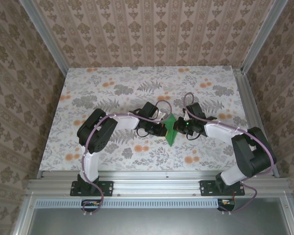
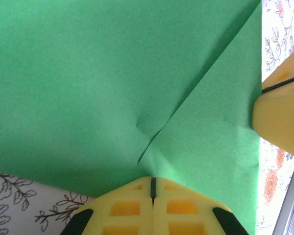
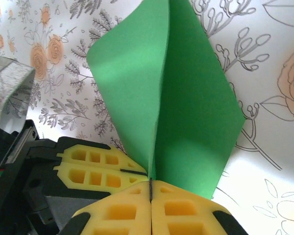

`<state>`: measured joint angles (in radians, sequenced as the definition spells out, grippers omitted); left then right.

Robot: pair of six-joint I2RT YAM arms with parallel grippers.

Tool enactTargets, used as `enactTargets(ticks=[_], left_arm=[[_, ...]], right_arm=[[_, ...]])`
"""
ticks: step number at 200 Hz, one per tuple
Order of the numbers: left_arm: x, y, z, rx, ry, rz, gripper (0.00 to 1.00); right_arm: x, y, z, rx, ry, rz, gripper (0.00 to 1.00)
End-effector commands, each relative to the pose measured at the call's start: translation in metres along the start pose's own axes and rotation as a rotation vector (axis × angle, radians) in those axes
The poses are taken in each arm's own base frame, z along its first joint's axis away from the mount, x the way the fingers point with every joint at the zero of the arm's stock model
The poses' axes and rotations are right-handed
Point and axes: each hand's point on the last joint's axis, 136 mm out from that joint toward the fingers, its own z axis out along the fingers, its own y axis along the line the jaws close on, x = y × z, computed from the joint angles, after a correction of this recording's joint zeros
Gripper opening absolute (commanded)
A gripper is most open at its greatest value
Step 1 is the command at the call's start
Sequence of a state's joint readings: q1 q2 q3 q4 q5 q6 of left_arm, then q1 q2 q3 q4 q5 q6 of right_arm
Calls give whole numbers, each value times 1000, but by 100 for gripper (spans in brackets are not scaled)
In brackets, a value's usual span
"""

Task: Fold a paper plane with a square sheet of paper (pick it up from the middle)
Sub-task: Fourth fold the wing at the center of the table.

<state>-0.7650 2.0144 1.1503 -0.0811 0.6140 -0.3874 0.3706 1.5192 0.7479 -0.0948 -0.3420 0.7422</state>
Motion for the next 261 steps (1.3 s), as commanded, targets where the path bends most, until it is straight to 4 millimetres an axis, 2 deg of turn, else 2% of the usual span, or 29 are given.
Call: enactTargets(ticks=[1,84,140,173,226,261], left_arm=[[44,33,4,-112,135,-81,0],[44,32,5,-102,133,-76,0],[45,31,6,-95,132,-76,0],[44,31,6,-90,127,-78,0],[44,29,3,-86,123,-72,0],[39,24,-3,-83,100,-57,0]], right_arm=[[-8,3,0,20,-25,-38,7],[9,17,11,52,47,-160,3],[21,9,13,126,99,-227,3],[25,6,19,116,111,-203,3],[15,23,24,26,73,-134,3],[15,19,28,37,84,-111,3]])
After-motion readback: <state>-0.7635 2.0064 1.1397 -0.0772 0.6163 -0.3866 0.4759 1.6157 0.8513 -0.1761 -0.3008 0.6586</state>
